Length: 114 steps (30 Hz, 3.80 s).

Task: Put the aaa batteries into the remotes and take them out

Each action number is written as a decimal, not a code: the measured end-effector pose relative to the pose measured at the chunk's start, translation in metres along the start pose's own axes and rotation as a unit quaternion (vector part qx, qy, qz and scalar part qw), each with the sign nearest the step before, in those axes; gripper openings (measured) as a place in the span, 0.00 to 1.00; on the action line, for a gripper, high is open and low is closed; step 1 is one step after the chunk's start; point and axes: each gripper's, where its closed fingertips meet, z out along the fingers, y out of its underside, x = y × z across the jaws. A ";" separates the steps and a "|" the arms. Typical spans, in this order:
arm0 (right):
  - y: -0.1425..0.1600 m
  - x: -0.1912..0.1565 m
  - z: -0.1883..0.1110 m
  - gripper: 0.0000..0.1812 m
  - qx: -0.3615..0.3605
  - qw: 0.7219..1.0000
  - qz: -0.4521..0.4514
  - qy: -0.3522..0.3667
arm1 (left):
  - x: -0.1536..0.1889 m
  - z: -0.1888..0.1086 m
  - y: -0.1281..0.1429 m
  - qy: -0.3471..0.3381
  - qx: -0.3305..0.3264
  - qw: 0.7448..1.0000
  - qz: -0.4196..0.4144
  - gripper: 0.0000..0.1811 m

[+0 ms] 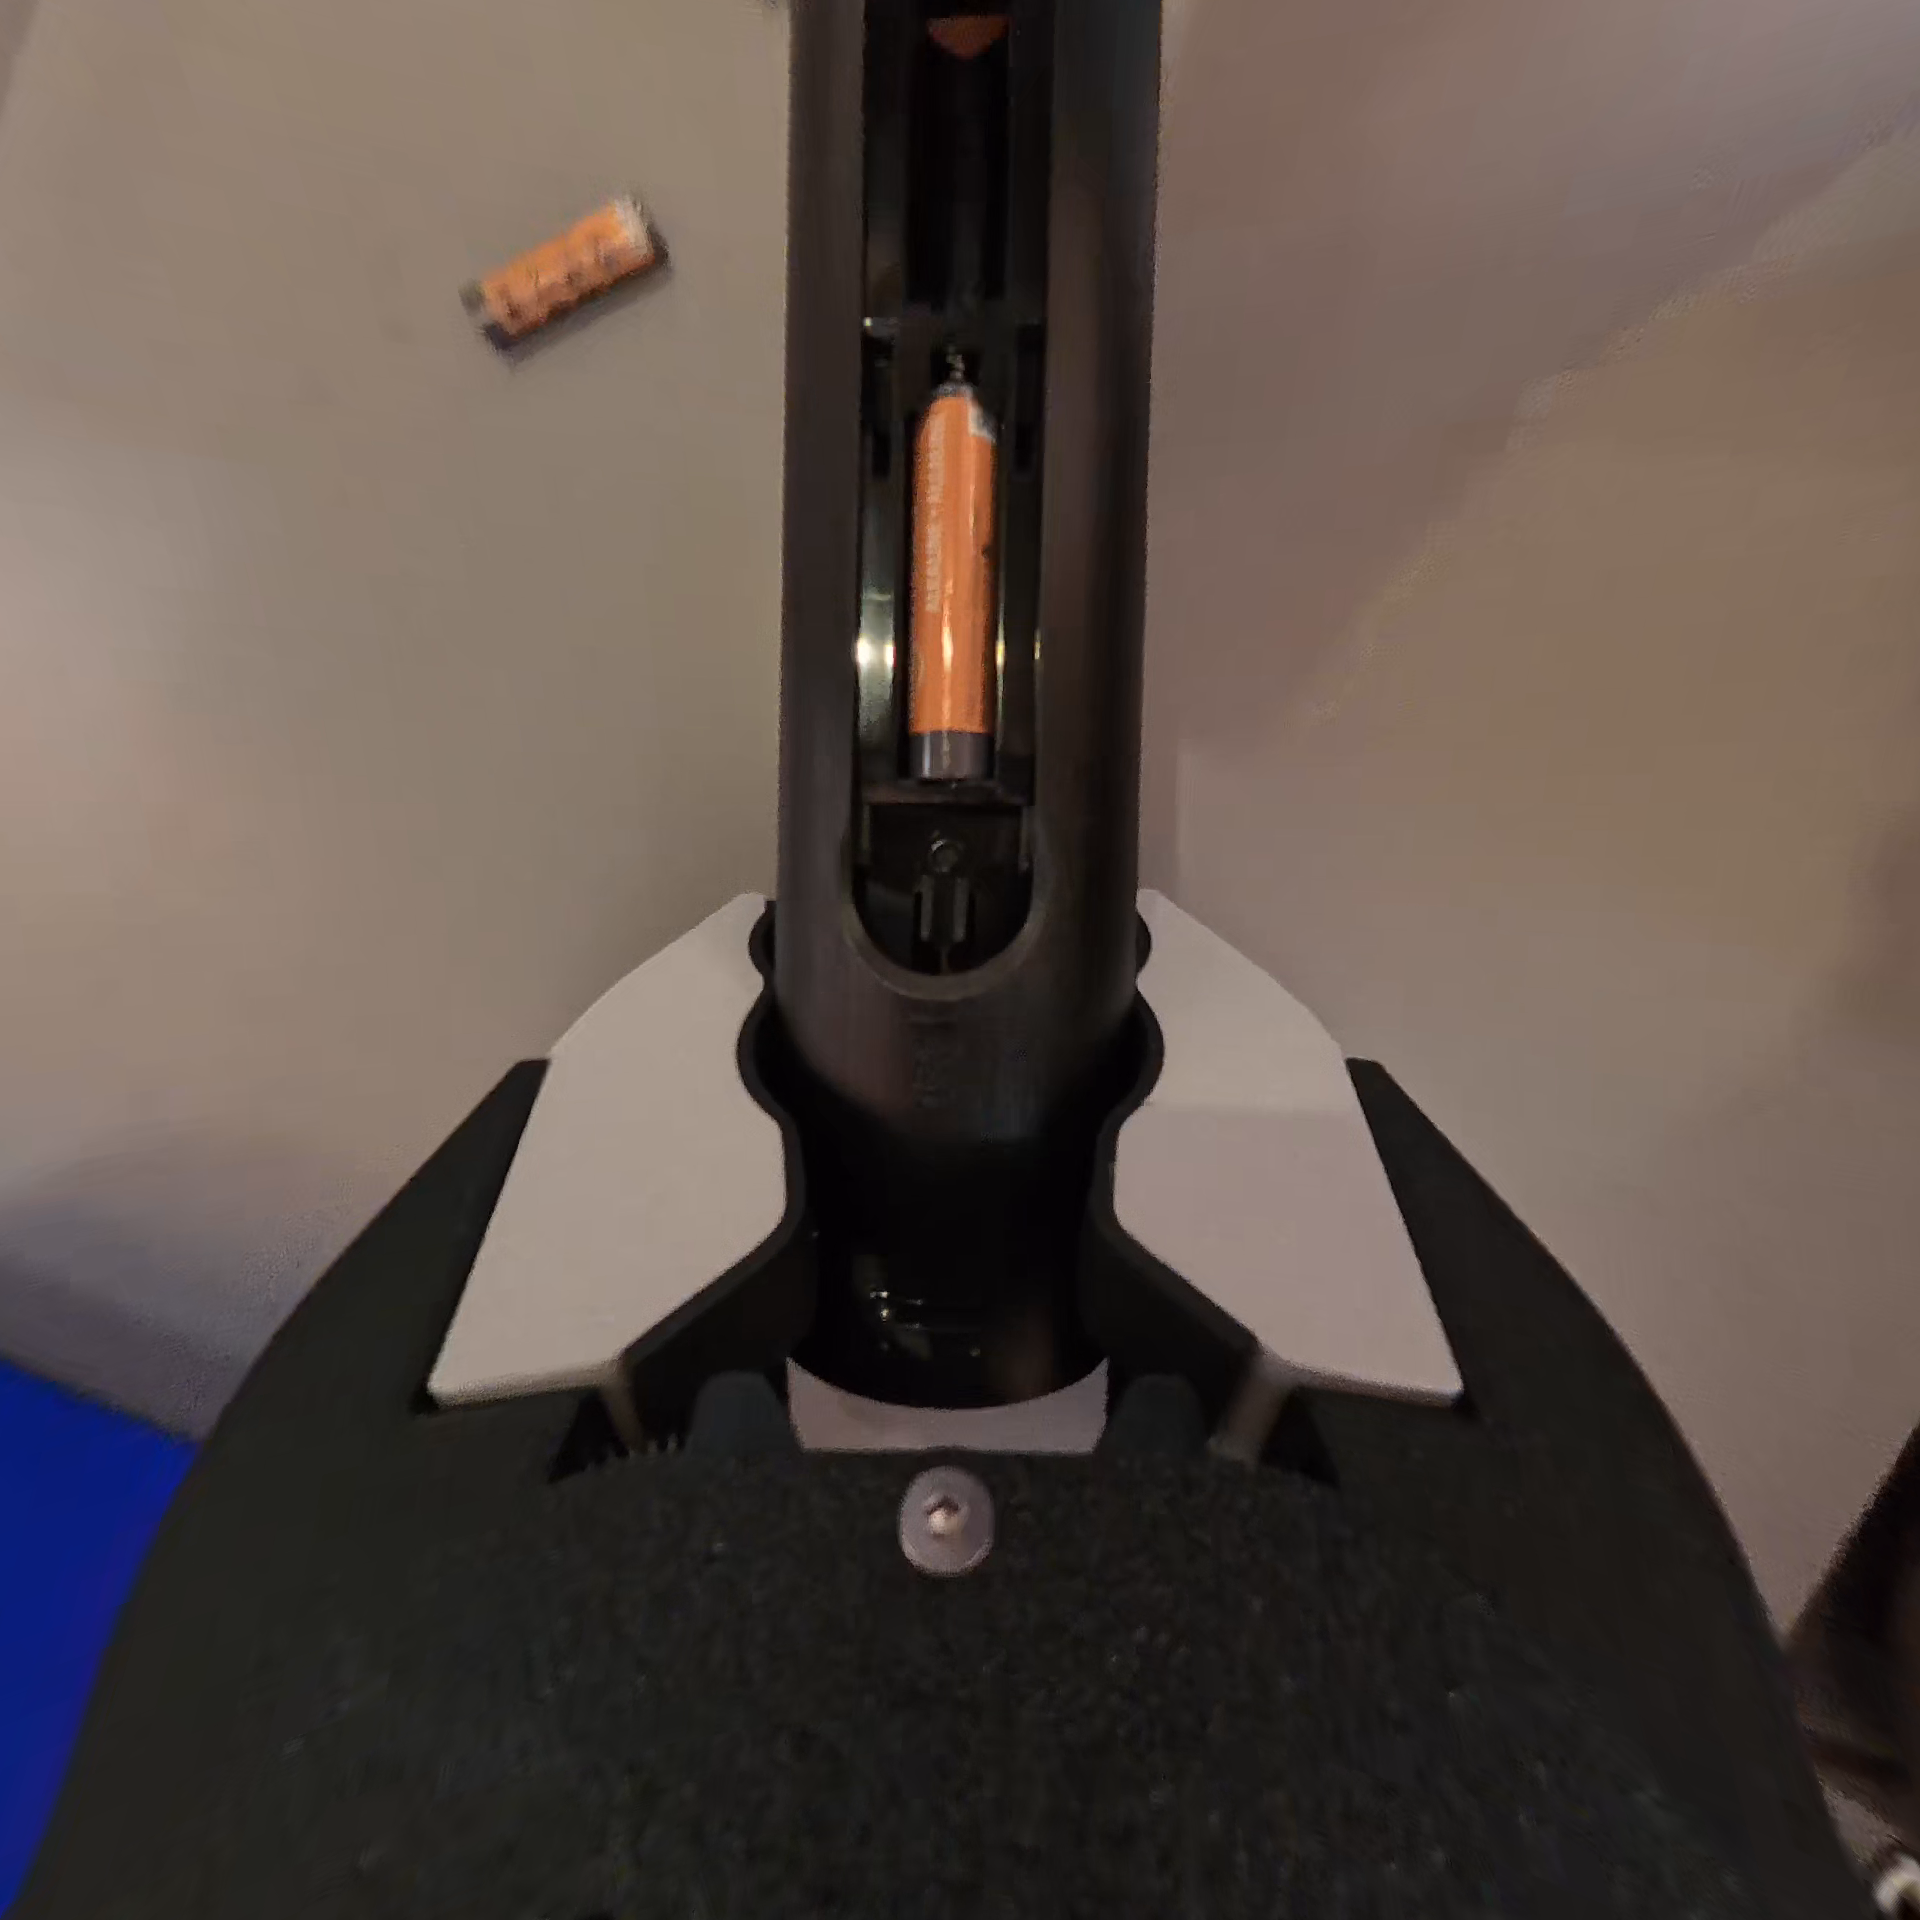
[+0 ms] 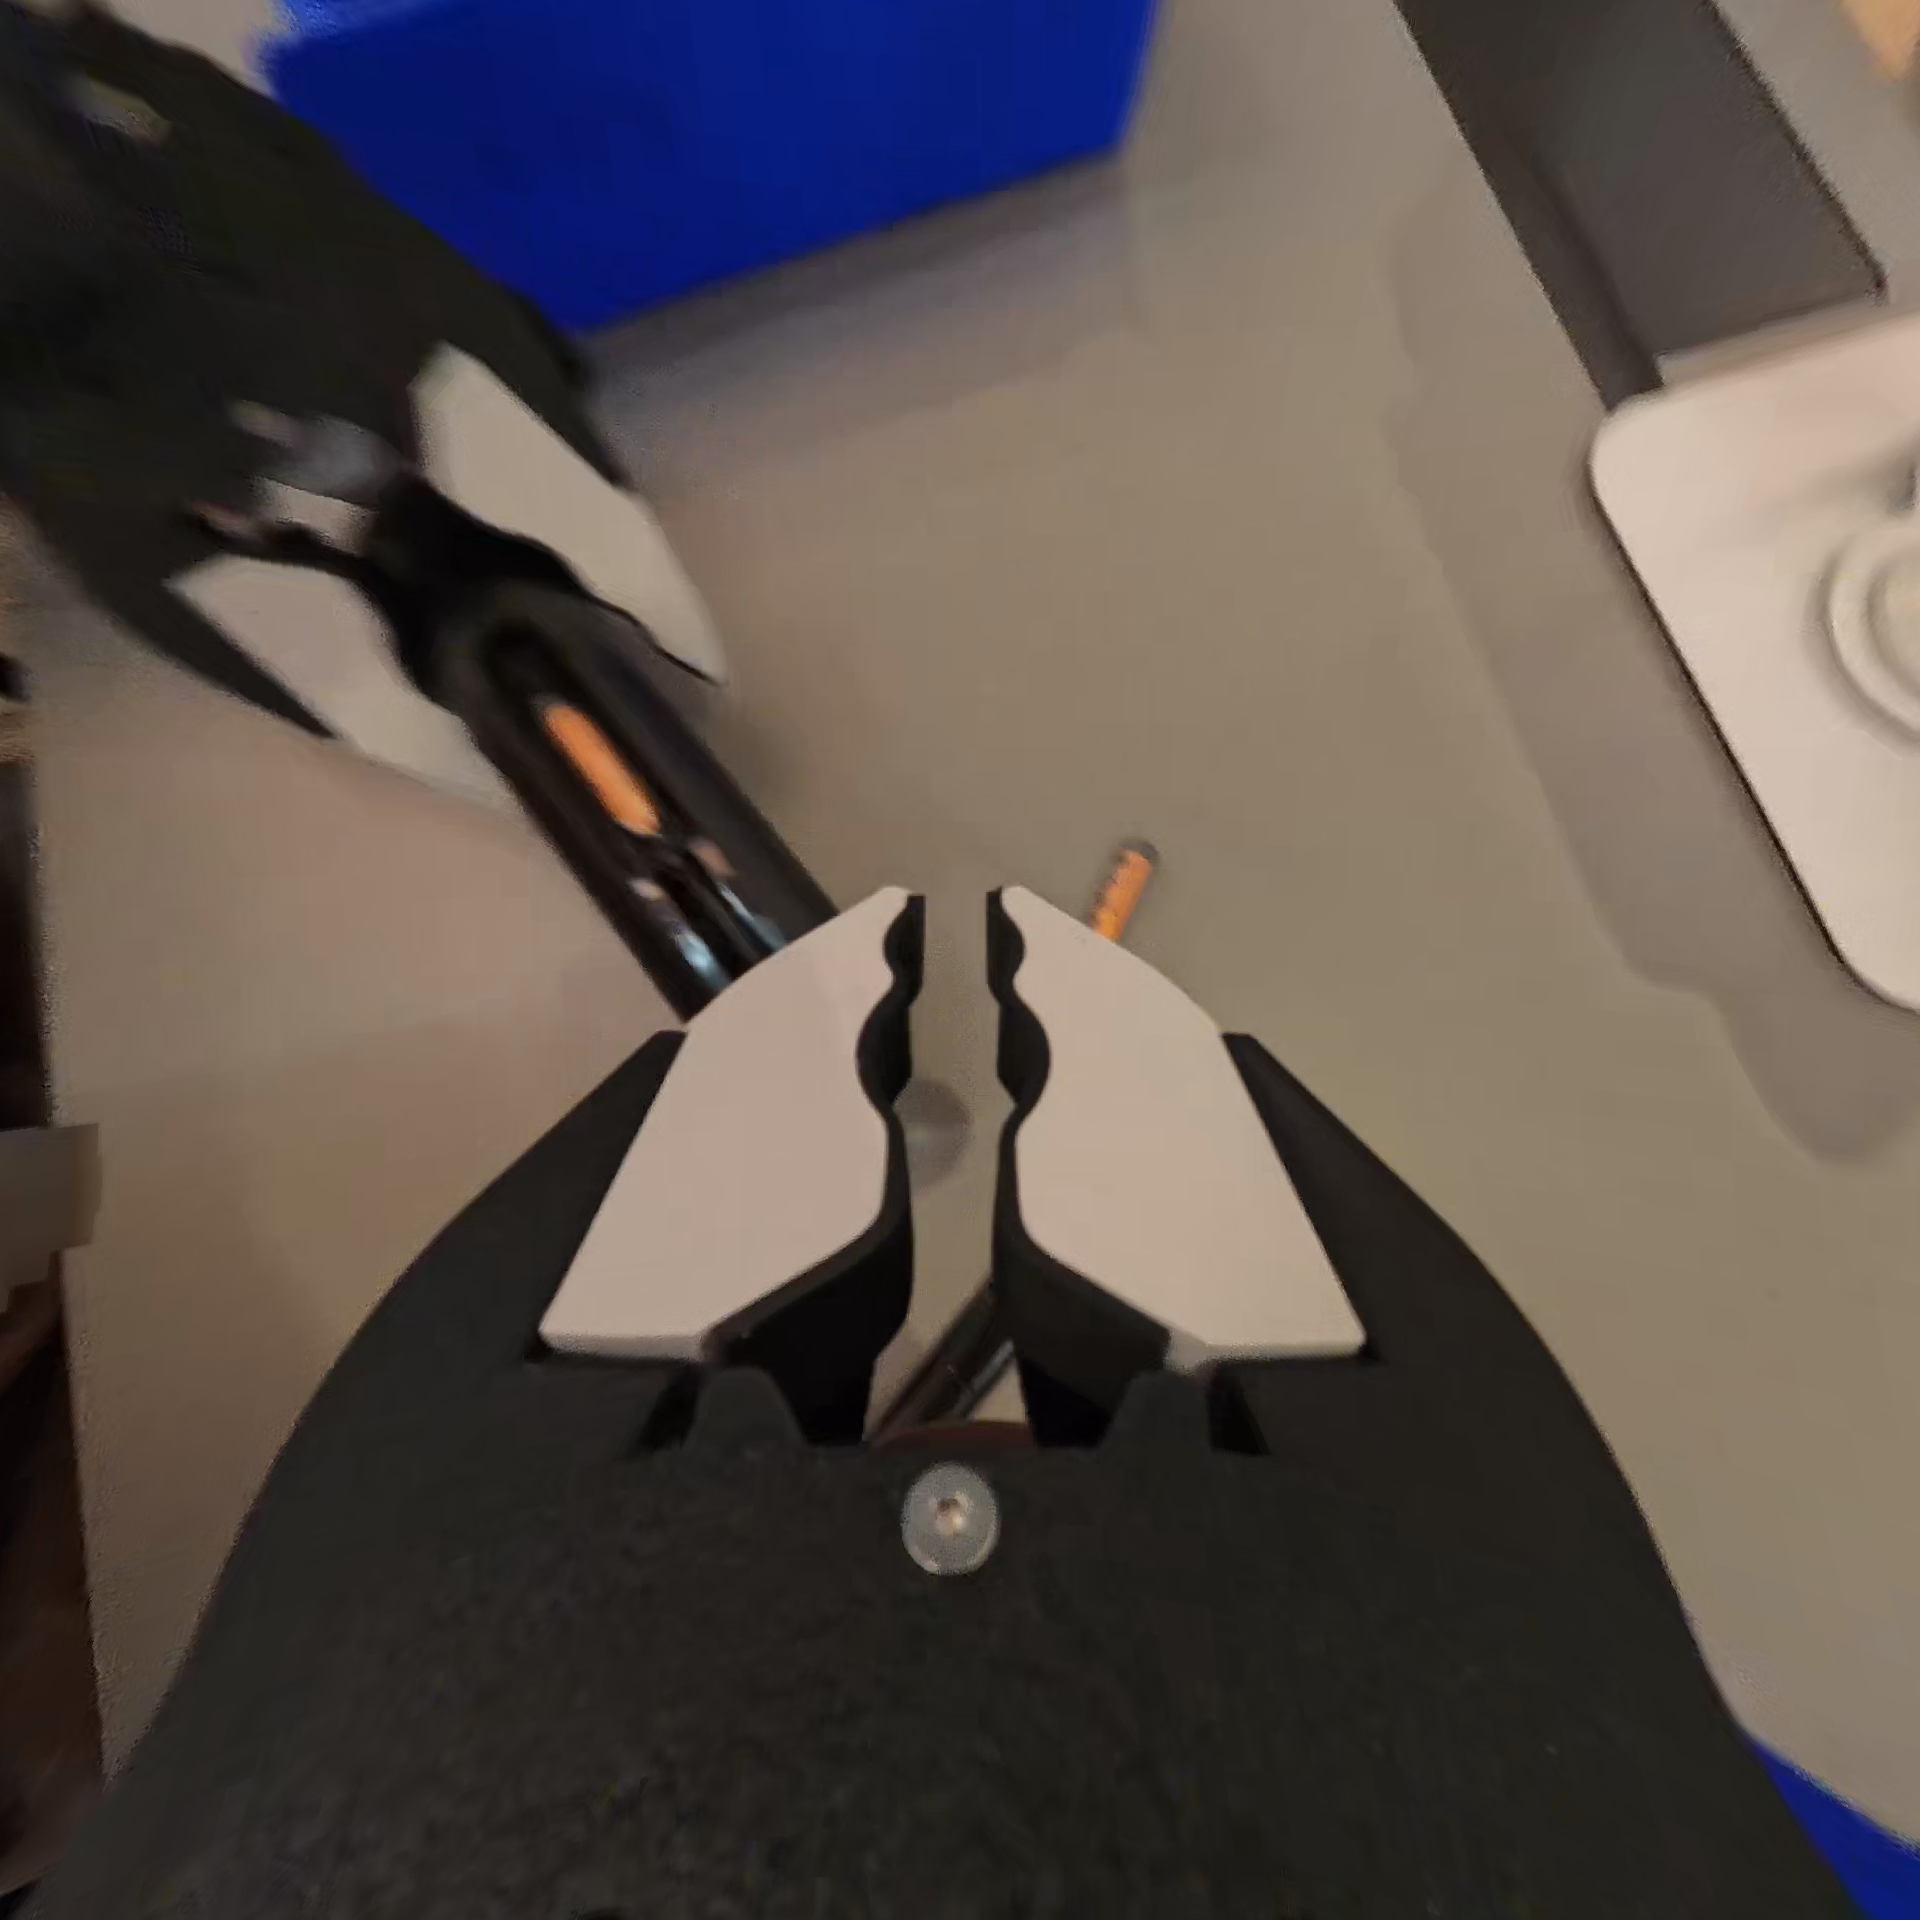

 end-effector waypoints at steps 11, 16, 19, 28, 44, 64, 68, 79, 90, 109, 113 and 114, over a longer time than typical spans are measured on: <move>0.056 0.056 0.090 0.13 -0.253 0.964 0.068 0.044 | 0.016 -0.009 0.044 0.010 -0.010 0.998 -0.063 0.33; 0.058 0.054 0.095 0.13 -0.321 0.944 0.073 0.010 | 0.017 -0.014 0.039 0.023 0.007 0.997 -0.067 0.33; 0.064 0.051 0.097 0.13 -0.366 0.927 0.079 -0.007 | 0.016 -0.017 0.037 0.025 0.010 0.997 -0.067 0.33; 0.066 0.047 0.093 0.12 -0.524 0.848 0.065 -0.043 | 0.019 -0.013 0.040 0.032 0.001 0.997 -0.063 0.33; -0.022 -0.010 0.065 0.06 -0.233 0.954 -0.047 -0.181 | 0.018 -0.008 0.038 0.033 -0.003 0.998 -0.057 0.33; 0.016 -0.063 0.046 0.06 -0.193 0.952 -0.160 -0.177 | 0.005 -0.002 0.020 0.017 -0.054 0.998 -0.021 0.33; 0.022 -0.067 0.046 0.06 -0.234 0.938 -0.178 -0.185 | 0.012 0.001 0.016 0.040 -0.039 0.998 -0.033 0.33; 0.018 -0.076 0.043 0.06 -0.194 0.930 -0.206 -0.234 | 0.019 -0.003 0.016 0.075 -0.006 0.996 -0.047 0.33; 0.003 -0.086 0.037 0.06 0.001 0.935 -0.205 -0.290 | 0.017 -0.014 0.012 0.070 0.003 0.997 -0.026 0.33; -0.003 -0.097 0.035 0.11 -0.007 0.932 -0.218 -0.289 | 0.022 -0.010 0.008 0.063 -0.009 0.998 -0.012 0.33; -0.002 -0.096 0.036 0.06 -0.022 0.932 -0.219 -0.287 | 0.022 -0.010 0.006 0.064 -0.006 0.998 -0.013 0.33; 0.001 -0.094 0.036 0.06 -0.035 0.933 -0.216 -0.286 | 0.022 -0.010 0.006 0.063 -0.006 0.998 -0.014 0.33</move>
